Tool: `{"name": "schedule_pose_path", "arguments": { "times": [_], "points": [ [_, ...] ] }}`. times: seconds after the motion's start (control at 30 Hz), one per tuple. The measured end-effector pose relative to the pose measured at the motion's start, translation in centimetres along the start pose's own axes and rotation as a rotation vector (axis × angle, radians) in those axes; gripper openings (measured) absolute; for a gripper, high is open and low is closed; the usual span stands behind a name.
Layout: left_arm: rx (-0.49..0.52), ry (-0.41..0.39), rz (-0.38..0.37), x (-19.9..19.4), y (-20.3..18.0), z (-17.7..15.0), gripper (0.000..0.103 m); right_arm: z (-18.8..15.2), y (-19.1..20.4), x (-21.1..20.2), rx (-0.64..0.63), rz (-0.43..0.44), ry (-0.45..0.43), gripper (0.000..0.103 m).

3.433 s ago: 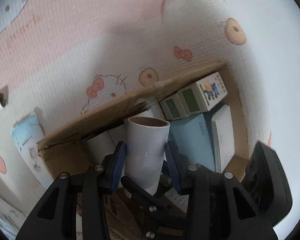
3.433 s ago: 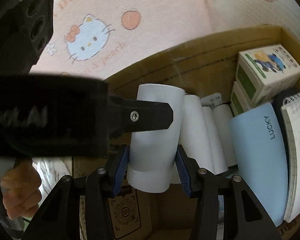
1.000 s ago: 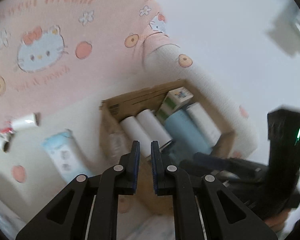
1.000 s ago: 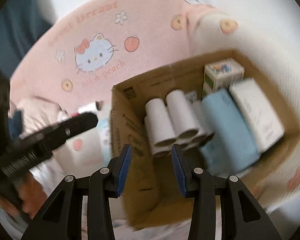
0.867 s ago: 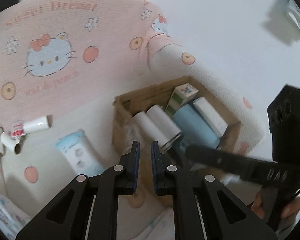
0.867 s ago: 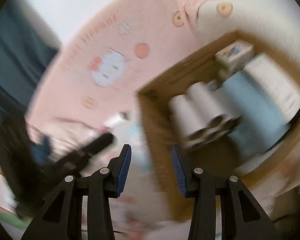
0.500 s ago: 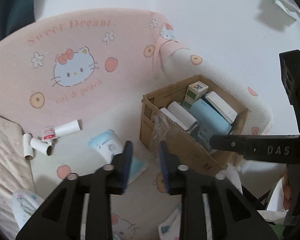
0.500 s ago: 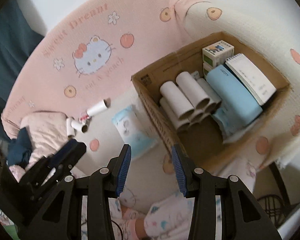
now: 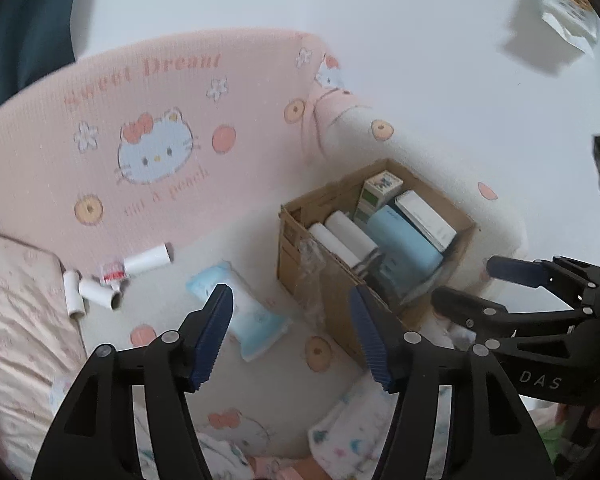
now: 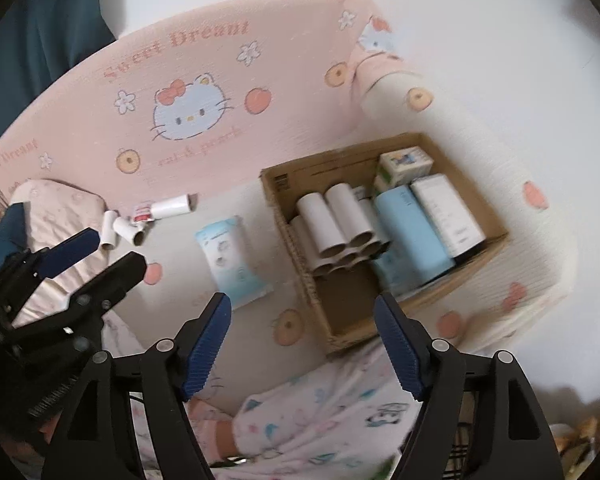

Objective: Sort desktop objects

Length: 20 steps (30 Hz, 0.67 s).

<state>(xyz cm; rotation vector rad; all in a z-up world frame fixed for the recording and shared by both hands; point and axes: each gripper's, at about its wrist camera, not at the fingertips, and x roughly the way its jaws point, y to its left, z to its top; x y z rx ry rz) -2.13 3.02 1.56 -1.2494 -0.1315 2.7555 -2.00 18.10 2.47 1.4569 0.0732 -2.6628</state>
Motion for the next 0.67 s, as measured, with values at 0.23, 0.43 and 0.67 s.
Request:
{"name": "schedule_pose_path", "arguments": {
  "times": [0.23,0.43,0.67],
  "points": [
    [0.071,0.066,0.154,-0.4,-1.5,0.5,0.078,0.0,-0.9,-1.6,-0.012,-0.094,-0.043,0.079],
    [0.099,0.071,0.157,-0.2,-2.1,0.4,0.078,-0.2,-1.4,-1.8,-0.007,-0.112,-0.042,0.08],
    [0.114,0.073,0.157,0.0,-2.4,0.0,0.078,-0.4,-1.1,-1.6,-0.014,-0.12,-0.031,0.08]
  ]
}}
